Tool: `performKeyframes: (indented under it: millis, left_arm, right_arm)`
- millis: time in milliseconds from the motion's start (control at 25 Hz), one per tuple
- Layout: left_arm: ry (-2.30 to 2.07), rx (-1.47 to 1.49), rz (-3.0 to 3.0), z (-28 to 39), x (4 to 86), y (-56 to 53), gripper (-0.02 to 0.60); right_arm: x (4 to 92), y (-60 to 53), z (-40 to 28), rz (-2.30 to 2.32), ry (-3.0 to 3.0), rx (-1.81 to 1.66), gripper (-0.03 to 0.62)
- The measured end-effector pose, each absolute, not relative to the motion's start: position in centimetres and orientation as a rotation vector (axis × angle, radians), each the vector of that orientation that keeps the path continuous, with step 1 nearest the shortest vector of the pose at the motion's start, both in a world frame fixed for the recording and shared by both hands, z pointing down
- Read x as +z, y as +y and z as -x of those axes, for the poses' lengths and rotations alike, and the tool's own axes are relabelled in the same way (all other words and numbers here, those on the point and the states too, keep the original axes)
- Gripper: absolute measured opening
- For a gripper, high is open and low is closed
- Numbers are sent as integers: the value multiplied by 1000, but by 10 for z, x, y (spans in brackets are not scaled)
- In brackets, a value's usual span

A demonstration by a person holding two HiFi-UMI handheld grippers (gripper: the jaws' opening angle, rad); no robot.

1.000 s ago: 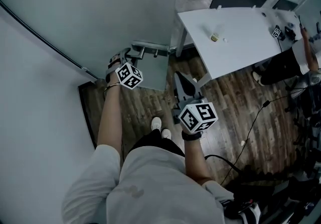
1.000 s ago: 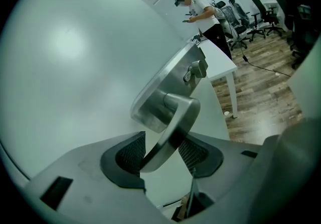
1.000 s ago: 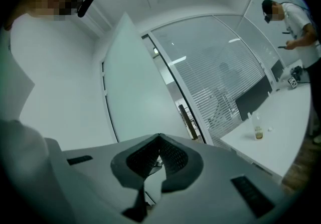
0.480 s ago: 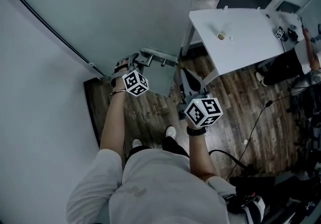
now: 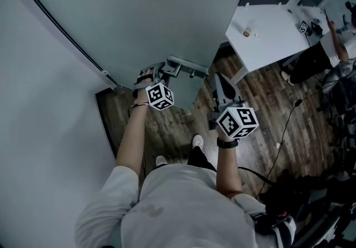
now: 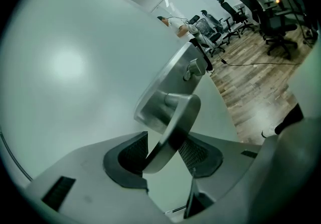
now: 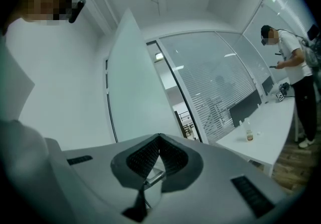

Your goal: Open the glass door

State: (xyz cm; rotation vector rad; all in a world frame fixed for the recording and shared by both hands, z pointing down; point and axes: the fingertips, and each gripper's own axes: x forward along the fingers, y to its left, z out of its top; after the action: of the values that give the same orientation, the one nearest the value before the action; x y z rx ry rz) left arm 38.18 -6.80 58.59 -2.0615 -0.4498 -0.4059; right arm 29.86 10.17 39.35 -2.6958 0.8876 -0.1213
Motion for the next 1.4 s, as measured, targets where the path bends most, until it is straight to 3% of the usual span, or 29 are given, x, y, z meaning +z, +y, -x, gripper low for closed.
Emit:
performKeyframes:
  millis: [1160,1400]
  left_arm:
    - [-434,-368,2029,-253,606,-113,181]
    - [-441,-343,2056,-231,609,-123,181]
  right_arm:
    - [367,91,-244,2773,1191,-5,2]
    - [328,86,-209,2234,1413,209,2]
